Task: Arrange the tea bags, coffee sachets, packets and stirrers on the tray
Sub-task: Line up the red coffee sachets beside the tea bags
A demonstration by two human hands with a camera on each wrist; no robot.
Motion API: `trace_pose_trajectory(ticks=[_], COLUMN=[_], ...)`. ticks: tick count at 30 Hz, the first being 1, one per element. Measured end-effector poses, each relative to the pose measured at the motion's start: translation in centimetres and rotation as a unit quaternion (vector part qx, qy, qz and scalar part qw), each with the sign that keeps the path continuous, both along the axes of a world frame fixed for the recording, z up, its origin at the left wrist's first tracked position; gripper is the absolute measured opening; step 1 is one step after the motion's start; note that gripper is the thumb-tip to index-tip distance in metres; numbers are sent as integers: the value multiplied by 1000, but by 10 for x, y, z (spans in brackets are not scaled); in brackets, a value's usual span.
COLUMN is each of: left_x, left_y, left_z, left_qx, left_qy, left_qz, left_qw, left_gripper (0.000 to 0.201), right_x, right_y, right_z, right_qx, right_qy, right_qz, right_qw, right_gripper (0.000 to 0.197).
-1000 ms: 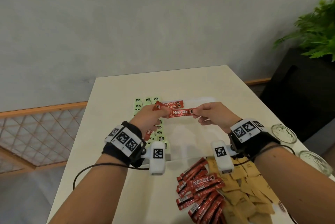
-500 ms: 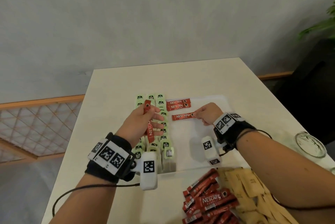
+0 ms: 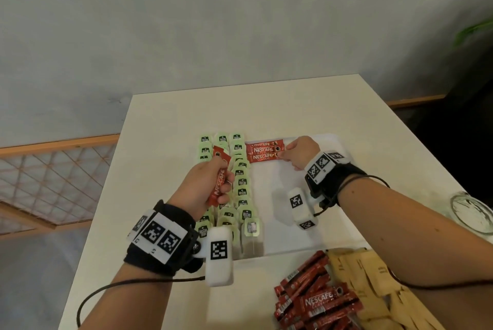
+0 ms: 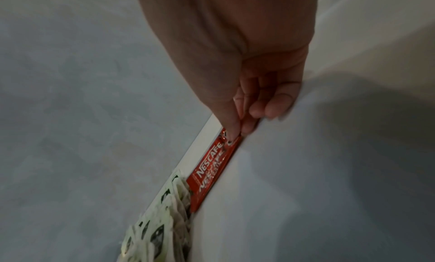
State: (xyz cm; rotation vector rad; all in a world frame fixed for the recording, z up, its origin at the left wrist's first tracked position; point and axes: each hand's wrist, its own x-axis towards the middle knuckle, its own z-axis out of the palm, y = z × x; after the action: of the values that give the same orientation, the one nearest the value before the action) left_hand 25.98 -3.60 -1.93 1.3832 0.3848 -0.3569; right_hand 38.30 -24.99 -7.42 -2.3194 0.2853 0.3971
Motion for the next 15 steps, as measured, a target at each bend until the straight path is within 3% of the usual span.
trace_pose_trajectory(ticks=[4, 7, 10, 15], left_x=[-7, -16, -24, -36], left_y=[-5, -11, -17, -39], left_z=[7, 11, 12, 17], left_qx=[-50, -35, 14, 85], left_qy=[-2, -33, -66, -109], left_qz=[-9, -46, -88, -160], left_qw=[999, 998, 994, 977], left_gripper=[12, 15, 15, 25], right_x=[-10, -25, -49, -110], right_y=[-2, -11, -26, -29], right_z=[7, 14, 30, 66], right_qx=[-7, 76, 213, 281], right_qy=[-7, -20, -12, -36], right_qz=[-6, -31, -67, 16], right_qw=[1000, 996, 975, 959], right_gripper=[45, 30, 30, 34])
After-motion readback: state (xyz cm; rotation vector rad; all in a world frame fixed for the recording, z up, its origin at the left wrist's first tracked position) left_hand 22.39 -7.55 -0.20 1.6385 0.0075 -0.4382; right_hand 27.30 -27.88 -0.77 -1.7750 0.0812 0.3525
